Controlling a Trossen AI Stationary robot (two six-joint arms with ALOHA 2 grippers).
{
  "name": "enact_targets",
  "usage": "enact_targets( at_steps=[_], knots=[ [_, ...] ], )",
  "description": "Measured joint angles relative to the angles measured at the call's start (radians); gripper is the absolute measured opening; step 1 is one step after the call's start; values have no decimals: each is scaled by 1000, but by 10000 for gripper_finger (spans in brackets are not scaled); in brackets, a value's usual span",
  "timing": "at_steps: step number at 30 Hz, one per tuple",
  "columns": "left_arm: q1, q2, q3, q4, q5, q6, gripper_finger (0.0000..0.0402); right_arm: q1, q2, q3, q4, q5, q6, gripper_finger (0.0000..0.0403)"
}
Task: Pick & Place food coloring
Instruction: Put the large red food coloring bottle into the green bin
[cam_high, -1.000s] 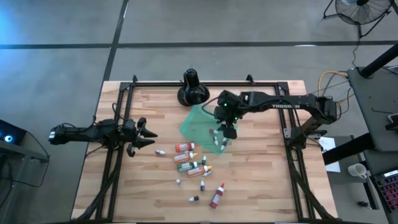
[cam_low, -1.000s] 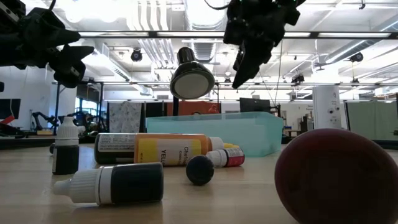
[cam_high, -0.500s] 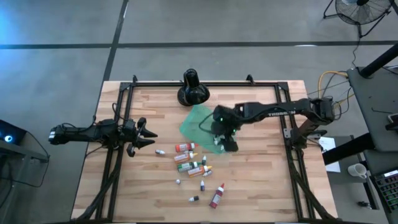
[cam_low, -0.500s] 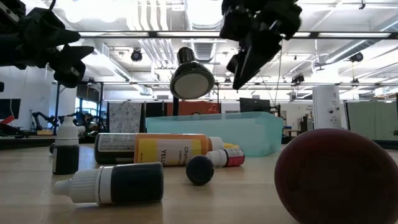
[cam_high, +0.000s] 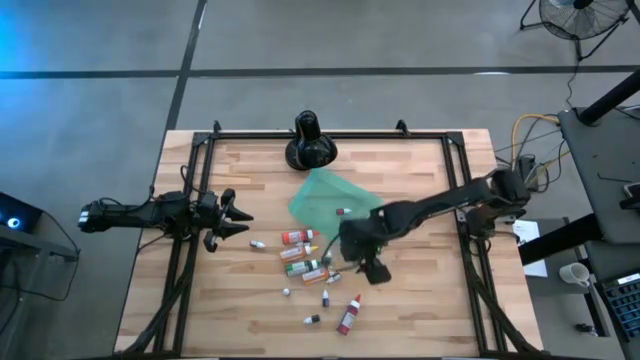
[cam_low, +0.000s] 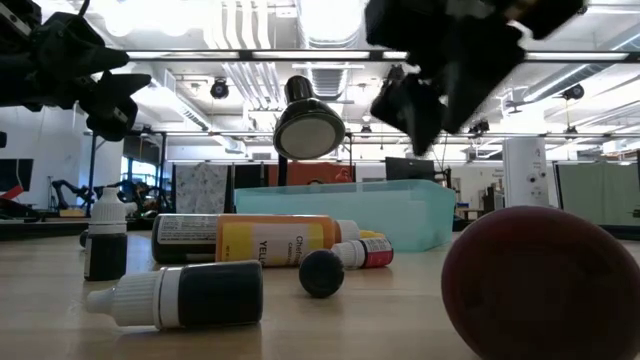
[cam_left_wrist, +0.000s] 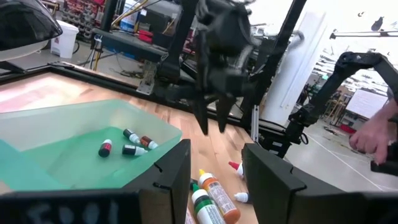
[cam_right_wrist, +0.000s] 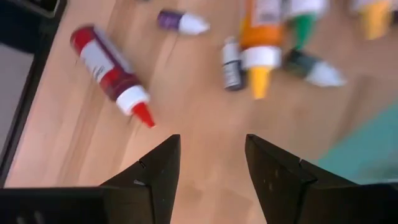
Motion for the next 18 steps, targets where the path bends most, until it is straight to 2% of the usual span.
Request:
enact_targets(
  at_steps=[10,15,18],
  knots=[
    [0,0,0,0,0,0,117,149,91,0,21,-3,-247,171],
    [1,0,0,0,0,0,117,165,106,-15,104,-10,-272,171],
    [1,1,0,0,-1,0,117,165,115,-44,154,-77,-255,171]
  ],
)
